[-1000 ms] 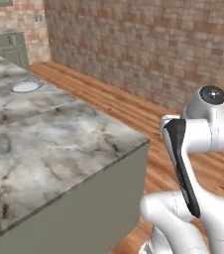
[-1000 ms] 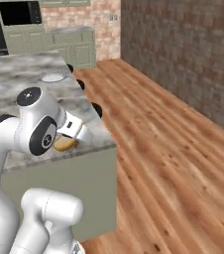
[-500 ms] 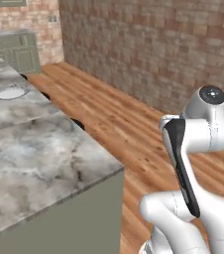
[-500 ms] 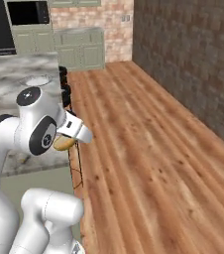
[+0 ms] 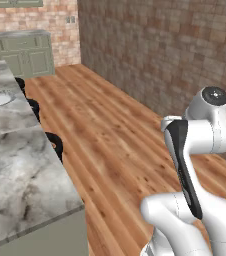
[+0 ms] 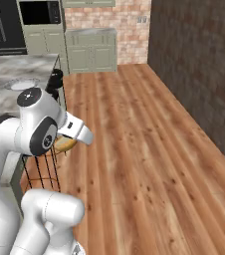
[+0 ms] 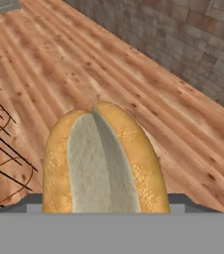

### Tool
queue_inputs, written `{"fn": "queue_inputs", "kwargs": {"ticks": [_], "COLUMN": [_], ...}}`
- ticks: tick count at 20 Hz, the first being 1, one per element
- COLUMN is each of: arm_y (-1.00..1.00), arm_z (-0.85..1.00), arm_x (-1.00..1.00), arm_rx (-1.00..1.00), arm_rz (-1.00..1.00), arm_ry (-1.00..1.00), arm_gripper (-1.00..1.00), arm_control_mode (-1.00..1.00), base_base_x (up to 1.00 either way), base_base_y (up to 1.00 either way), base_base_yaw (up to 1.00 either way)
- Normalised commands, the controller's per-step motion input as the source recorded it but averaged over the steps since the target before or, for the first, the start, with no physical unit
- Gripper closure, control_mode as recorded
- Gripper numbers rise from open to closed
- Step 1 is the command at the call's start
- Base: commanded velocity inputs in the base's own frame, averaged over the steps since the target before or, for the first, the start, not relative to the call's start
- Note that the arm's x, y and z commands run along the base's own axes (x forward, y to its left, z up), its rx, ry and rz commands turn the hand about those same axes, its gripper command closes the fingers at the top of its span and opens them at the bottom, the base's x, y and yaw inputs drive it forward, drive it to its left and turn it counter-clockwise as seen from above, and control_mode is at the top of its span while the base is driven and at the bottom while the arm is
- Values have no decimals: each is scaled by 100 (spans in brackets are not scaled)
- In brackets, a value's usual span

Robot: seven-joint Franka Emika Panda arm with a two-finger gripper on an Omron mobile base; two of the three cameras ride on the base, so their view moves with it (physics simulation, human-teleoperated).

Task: Move the hot dog bun to the plate on the dining table and place the condiment next to that plate. Then navigate to the fridge and take the sausage and place it on the plate as well.

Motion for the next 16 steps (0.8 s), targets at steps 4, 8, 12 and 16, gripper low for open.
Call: {"fn": "queue_inputs", "kwargs": {"ticks": [4, 8, 12, 16], "arm_y": [0, 0, 0, 0], "arm_z": [0, 0, 0, 0], "arm_x": [0, 0, 0, 0], "arm_rx": [0, 0, 0, 0], "arm_rz": [0, 0, 0, 0], "arm_ry": [0, 0, 0, 0], "arm_gripper": [100, 100, 100, 100], "arm_control_mode": [100, 100, 100, 100], "base_base_x": [84, 85, 85, 87], "base_base_y": [-63, -57, -53, -51], "base_base_yaw": [33, 36, 38, 39]}}
